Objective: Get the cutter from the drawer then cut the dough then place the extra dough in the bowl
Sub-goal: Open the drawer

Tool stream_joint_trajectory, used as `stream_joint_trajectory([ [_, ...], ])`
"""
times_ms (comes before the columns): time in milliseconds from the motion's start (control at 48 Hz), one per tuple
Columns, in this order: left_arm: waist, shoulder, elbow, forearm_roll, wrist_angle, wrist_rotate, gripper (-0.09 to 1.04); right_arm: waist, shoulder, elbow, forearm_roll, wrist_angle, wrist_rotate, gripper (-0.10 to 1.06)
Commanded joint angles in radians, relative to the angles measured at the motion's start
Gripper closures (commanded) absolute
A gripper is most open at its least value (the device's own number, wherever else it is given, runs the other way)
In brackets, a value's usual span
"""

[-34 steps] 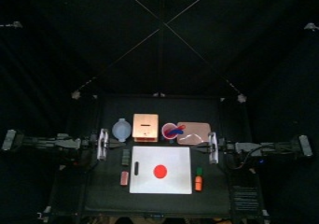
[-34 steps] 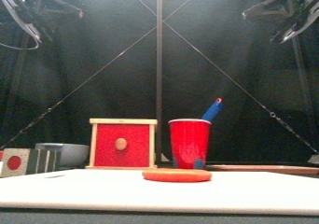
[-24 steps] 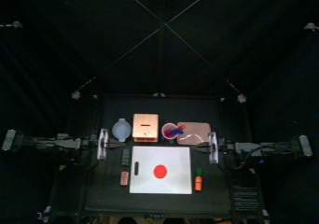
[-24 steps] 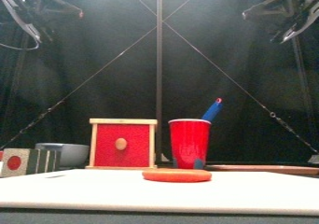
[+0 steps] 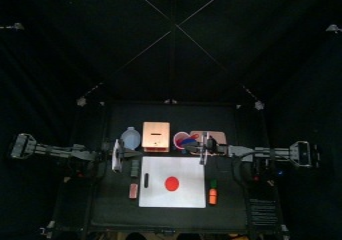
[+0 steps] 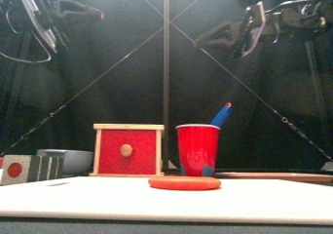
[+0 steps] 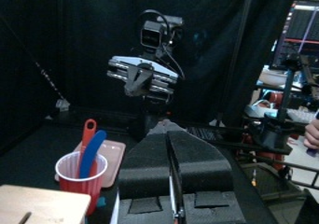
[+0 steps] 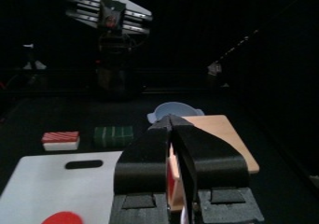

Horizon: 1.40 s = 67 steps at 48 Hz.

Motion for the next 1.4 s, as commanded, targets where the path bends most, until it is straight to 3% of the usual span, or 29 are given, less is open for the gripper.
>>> stream_joint_trajectory([
  [21, -0.006, 0.040, -0.012, -0.064, -0.012, -0.005, 0.80, -0.026, 0.137, -0.120, -0.003, -0.049, 0.003, 1.02],
  [292, -0.008, 0.100, -0.011, -0.204, -0.015, -0.063, 0.44, -0.063, 0.417, -0.345, -0.003, -0.054, 0.002, 1.02],
  [438, -0.017, 0.127, -0.015, -0.275, -0.015, -0.130, 0.26, -0.080, 0.503, -0.414, -0.006, -0.049, -0.006, 1.02],
  [625, -0.025, 0.175, -0.021, -0.325, -0.015, -0.225, 0.11, -0.091, 0.560, -0.469, -0.005, 0.003, -0.006, 1.02],
  [896, -0.025, 0.287, -0.071, -0.408, -0.011, -0.382, 0.09, -0.092, 0.588, -0.494, -0.006, 0.132, -0.009, 1.01],
  [1396, -0.026, 0.583, -0.184, -0.584, 0.002, -0.681, 0.09, -0.075, 0.591, -0.494, -0.006, 0.169, -0.008, 1.01],
])
